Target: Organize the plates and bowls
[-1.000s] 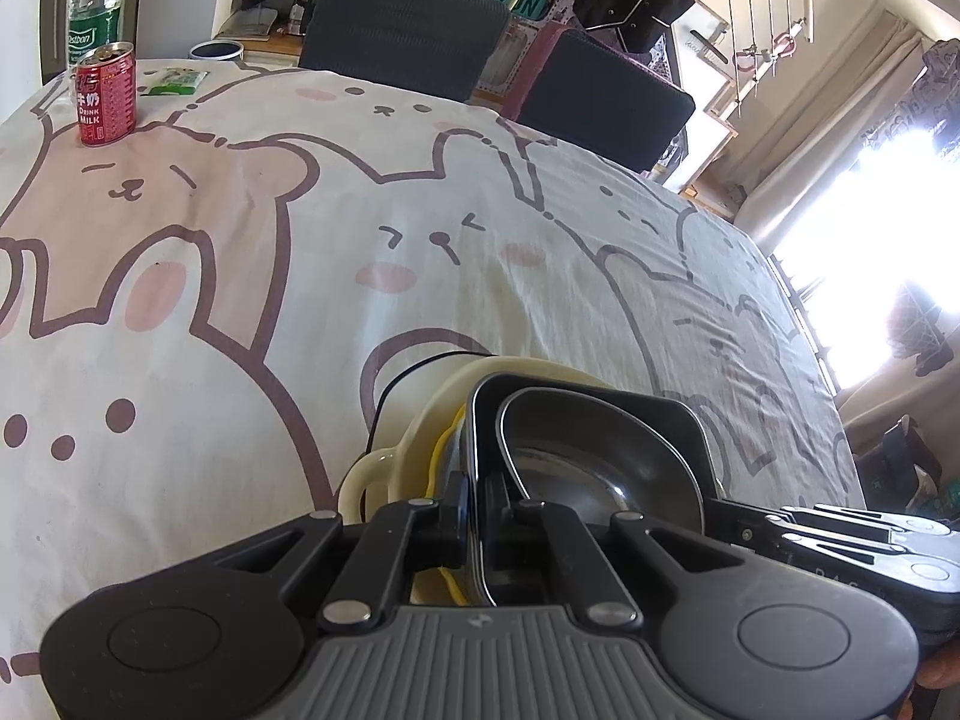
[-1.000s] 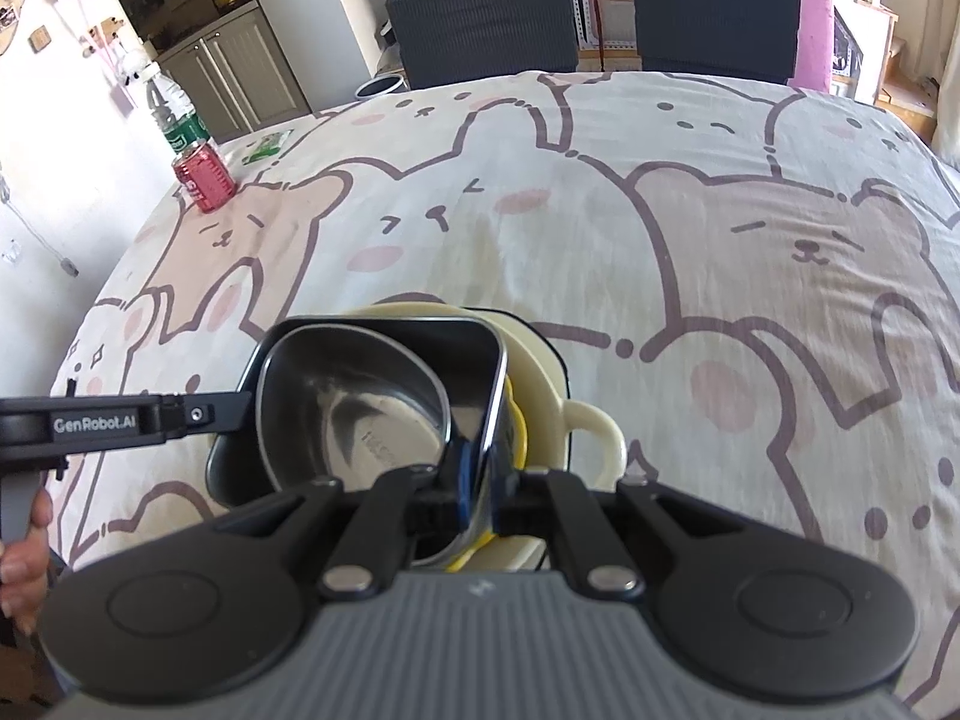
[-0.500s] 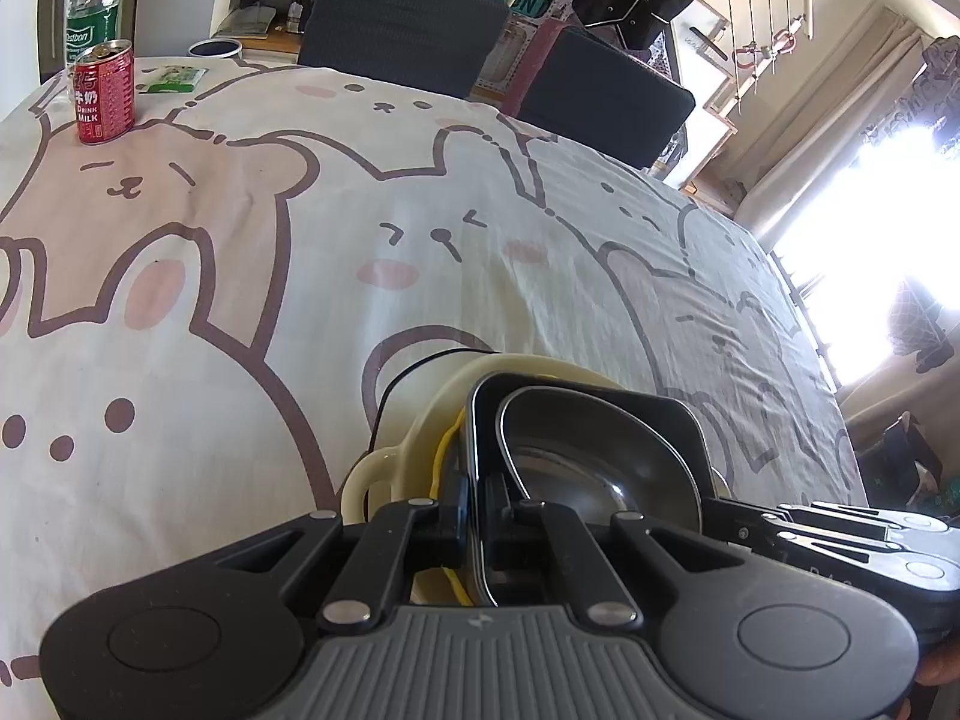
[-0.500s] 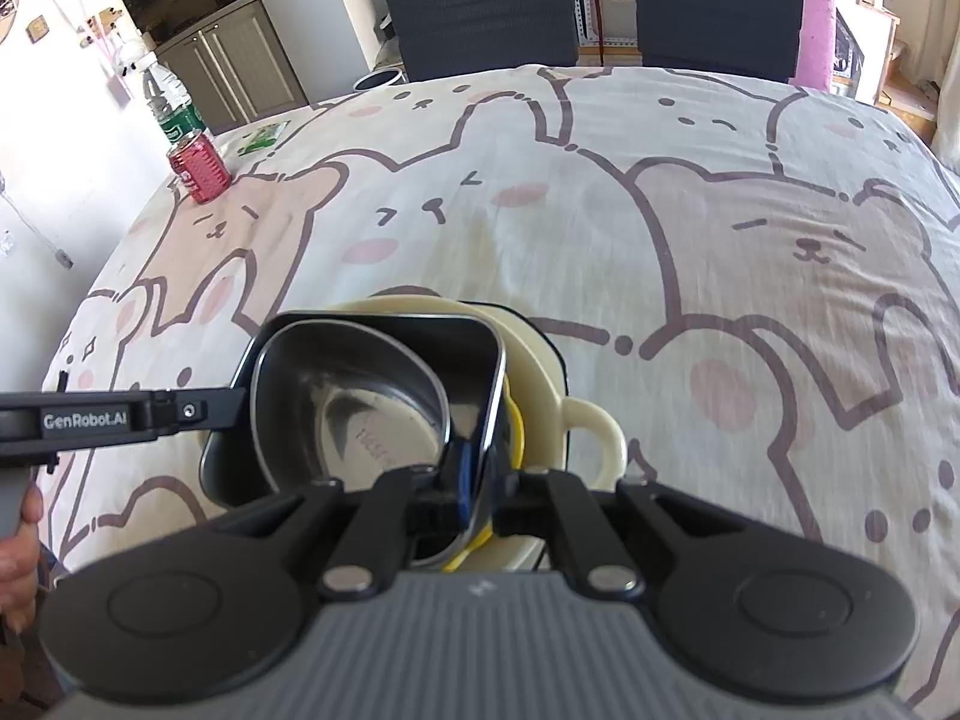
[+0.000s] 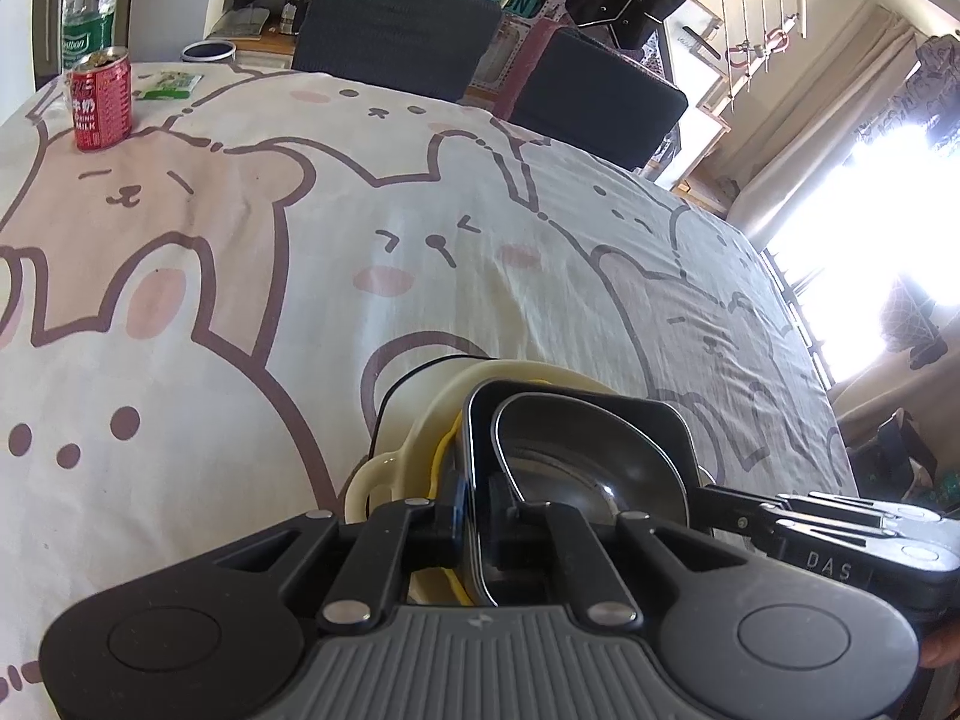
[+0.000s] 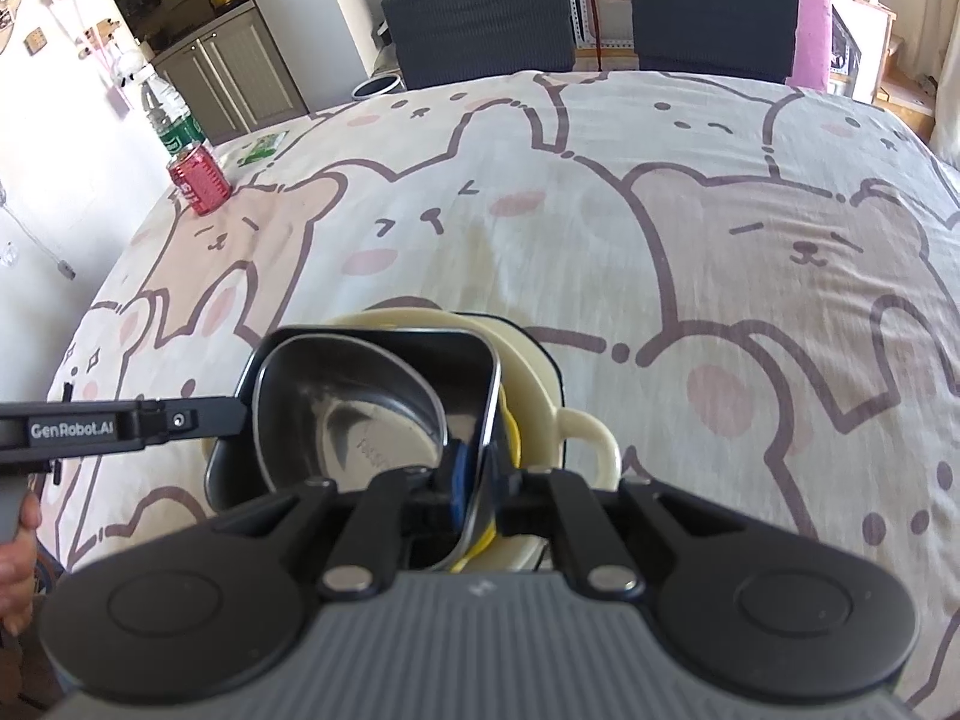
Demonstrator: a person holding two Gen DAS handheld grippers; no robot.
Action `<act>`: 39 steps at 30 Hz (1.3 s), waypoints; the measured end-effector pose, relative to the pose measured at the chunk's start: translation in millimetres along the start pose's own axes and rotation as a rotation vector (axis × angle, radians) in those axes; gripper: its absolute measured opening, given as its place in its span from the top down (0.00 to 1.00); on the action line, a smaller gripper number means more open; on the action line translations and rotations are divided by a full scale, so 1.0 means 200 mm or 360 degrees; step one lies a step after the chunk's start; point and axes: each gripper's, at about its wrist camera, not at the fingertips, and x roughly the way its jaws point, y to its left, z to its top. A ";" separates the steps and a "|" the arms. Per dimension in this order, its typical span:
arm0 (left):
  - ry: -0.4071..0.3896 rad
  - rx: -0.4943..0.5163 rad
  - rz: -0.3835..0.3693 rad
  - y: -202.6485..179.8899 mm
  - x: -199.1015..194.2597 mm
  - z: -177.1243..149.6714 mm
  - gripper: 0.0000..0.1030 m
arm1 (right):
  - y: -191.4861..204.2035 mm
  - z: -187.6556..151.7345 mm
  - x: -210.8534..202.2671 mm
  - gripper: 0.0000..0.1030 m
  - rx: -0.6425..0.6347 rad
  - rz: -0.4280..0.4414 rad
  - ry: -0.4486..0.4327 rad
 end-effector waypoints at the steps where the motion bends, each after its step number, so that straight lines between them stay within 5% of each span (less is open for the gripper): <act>1: 0.0000 0.0008 0.0000 0.00 -0.01 0.00 0.89 | 0.00 0.00 -0.01 0.90 -0.0001 -0.0002 -0.0004; 9: -0.0002 0.0036 0.0028 0.00 -0.05 0.00 0.78 | -0.02 0.00 -0.06 0.82 -0.0007 0.0000 -0.0055; 17: -0.0040 0.0095 0.0057 -0.03 -0.12 0.00 0.37 | -0.01 0.00 -0.13 0.61 -0.0050 -0.0001 -0.0140; 29: -0.0312 0.0199 0.0140 -0.12 -0.42 -0.07 0.00 | 0.00 -0.06 -0.41 0.21 -0.0016 -0.0016 -0.0421; 39: -0.0498 0.0327 0.0253 -0.19 -0.63 -0.28 0.00 | 0.02 -0.25 -0.62 0.00 -0.0006 -0.0061 -0.0625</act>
